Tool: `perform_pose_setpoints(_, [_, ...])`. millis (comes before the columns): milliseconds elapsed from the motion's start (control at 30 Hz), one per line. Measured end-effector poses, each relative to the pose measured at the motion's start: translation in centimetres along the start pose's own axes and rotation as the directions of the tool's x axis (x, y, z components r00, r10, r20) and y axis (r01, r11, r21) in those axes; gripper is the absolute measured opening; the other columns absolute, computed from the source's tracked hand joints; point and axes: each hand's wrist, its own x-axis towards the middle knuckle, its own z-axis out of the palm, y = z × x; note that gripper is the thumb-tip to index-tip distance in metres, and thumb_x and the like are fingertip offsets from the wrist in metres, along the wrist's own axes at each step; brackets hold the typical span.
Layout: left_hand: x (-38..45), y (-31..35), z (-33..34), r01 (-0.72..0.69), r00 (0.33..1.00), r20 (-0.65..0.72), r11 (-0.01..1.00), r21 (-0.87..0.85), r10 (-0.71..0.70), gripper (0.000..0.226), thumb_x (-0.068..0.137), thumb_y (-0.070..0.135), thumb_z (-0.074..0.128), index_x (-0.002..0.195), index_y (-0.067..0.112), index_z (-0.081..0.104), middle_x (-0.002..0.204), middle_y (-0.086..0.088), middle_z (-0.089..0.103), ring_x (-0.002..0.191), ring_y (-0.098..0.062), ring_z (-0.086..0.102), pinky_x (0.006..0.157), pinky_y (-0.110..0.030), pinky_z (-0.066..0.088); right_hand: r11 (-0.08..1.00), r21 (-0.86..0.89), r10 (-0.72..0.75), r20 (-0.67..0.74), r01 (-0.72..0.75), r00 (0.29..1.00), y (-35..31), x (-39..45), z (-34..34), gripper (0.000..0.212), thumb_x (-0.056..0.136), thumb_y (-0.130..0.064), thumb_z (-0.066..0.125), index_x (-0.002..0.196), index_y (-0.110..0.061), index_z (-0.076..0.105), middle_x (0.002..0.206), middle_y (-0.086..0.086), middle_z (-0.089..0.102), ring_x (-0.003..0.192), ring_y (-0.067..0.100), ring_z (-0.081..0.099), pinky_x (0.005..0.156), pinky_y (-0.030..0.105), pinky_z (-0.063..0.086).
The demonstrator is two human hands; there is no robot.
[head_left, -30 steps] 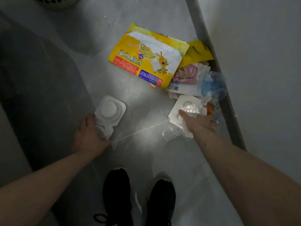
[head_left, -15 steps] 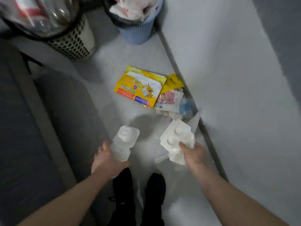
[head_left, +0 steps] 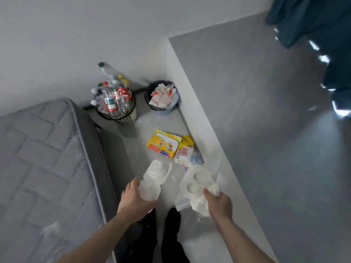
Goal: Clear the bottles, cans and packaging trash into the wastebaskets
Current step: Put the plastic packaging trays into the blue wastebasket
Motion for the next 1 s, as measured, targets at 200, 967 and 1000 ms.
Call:
perform_pose_setpoints(200, [-11.1, 2.5, -7.9, -0.093, 0.990, -0.119, 0.990, -0.109, 0.079, 0.105, 0.046, 0.060, 0.076, 0.140, 0.030, 0.041, 0.130, 0.006, 0.052, 0.117, -0.023, 0.055, 0.098, -0.042, 0.050, 0.998, 0.023, -0.056, 0.018, 0.056, 0.998, -2.7, -10.2, -6.4, 0.052, 0.076, -0.054, 0.074, 0.106, -0.012, 0.077, 0.101, 0.009, 0.076, 0.099, 0.030, 0.069, 0.087, 0.038, 0.055])
perform_pose_setpoints(967, [-8.3, 4.3, -30.4, -0.377, 0.899, -0.277, 0.921, -0.096, 0.339, 0.083, 0.054, 0.054, 0.078, 0.131, 0.032, 0.055, 0.115, 0.011, 0.064, 0.099, -0.012, 0.063, 0.084, -0.032, 0.054, 0.936, 0.270, -0.181, -0.185, 0.226, 0.966, -20.2, -15.7, -3.8, 0.020, 0.078, -0.030, 0.082, 0.068, -0.017, 0.071, 0.073, -0.005, 0.072, 0.078, 0.023, 0.070, 0.070, 0.033, 0.052])
perform_pose_setpoints(1000, [-7.6, 4.5, -31.0, -0.378, 0.901, -0.263, 0.921, -0.088, 0.345, 0.087, 0.053, 0.058, 0.077, 0.133, 0.032, 0.055, 0.117, 0.010, 0.063, 0.102, -0.014, 0.064, 0.087, -0.034, 0.055, 0.930, 0.280, -0.187, -0.195, 0.237, 0.963, -20.7, -15.9, -3.7, 0.019, 0.079, -0.029, 0.082, 0.070, -0.016, 0.072, 0.074, -0.005, 0.073, 0.078, 0.021, 0.069, 0.068, 0.032, 0.051])
